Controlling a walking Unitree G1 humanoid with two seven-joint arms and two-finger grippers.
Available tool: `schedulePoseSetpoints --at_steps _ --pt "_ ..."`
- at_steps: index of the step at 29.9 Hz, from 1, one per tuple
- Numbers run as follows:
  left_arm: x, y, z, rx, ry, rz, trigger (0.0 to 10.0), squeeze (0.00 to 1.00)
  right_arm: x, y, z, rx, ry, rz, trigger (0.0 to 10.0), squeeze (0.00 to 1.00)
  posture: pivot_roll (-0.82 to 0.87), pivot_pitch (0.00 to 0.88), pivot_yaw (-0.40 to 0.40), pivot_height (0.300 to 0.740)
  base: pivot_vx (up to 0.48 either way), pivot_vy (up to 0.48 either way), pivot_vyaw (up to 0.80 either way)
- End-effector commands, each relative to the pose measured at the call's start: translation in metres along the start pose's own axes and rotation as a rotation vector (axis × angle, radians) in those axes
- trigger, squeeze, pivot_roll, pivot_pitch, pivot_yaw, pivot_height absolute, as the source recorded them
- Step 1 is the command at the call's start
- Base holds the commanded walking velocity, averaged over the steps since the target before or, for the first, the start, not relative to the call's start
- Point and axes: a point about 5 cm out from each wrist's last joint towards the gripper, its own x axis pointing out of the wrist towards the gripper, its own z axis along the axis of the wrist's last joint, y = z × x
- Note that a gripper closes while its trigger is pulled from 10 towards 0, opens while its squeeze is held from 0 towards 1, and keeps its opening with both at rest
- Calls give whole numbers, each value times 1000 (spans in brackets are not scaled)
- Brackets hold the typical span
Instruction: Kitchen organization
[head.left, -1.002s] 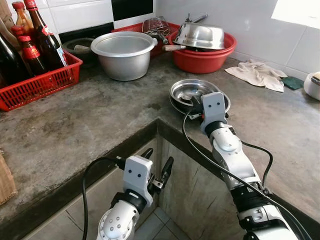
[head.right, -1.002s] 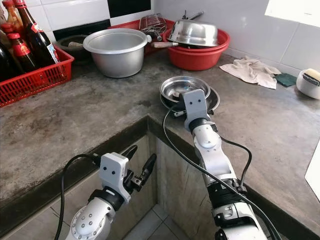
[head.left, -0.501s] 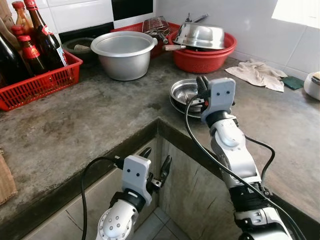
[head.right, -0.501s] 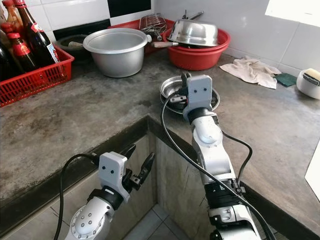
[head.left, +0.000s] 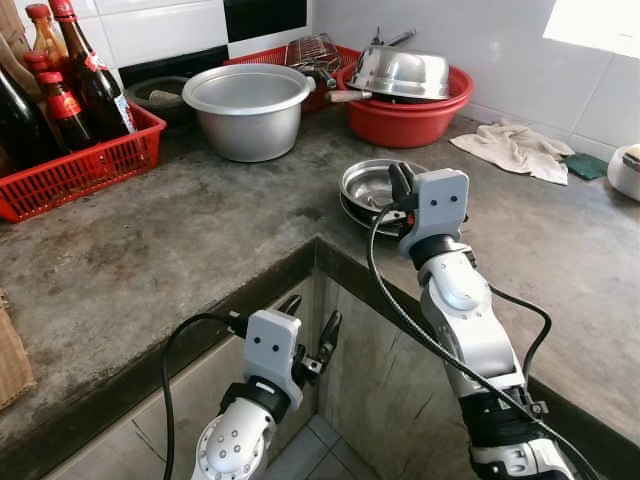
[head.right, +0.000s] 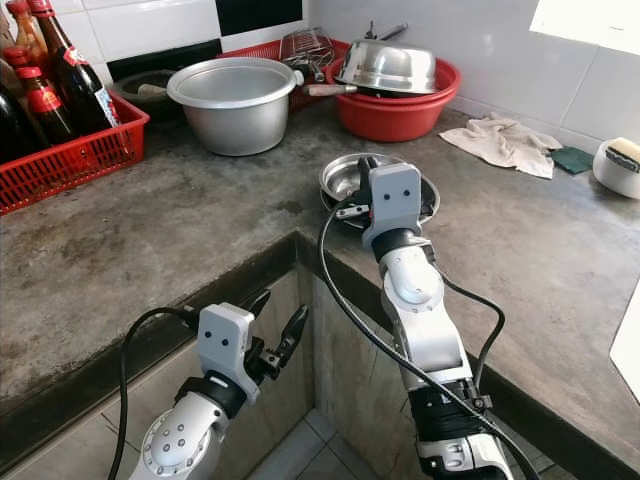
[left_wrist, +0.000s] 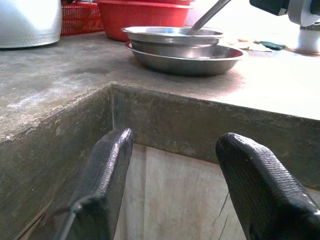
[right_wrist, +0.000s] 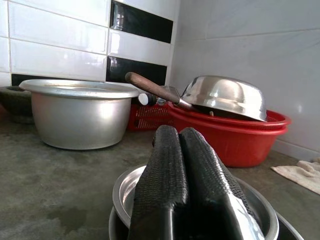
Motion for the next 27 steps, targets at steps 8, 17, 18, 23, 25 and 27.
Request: schedulePoseSetpoints --at_steps 8,17,18,23,25,27 --pt "1 -1 1 8 -7 -2 10000 0 6 -7 1 -22 10 -37 0 0 71 77 -58 740 0 0 0" --pt "1 -2 1 3 -7 -2 10000 0 8 -10 1 -26 9 -34 10000 1000 68 79 -55 740 0 0 0" --pt "1 -2 1 3 -7 -2 10000 0 8 -10 1 -26 9 -34 10000 1000 68 79 -55 740 0 0 0" --pt "1 -1 1 4 -5 1 10000 0 5 -10 0 -10 7 -7 10000 1000 67 81 -53 740 0 0 0" --pt "1 -1 1 4 -4 1 10000 0 3 -9 -1 -5 8 1 10000 1000 68 82 -52 740 0 0 0" --pt "1 -1 1 4 -4 1 10000 0 1 -9 0 2 6 11 10000 1000 69 82 -54 740 0 0 0"
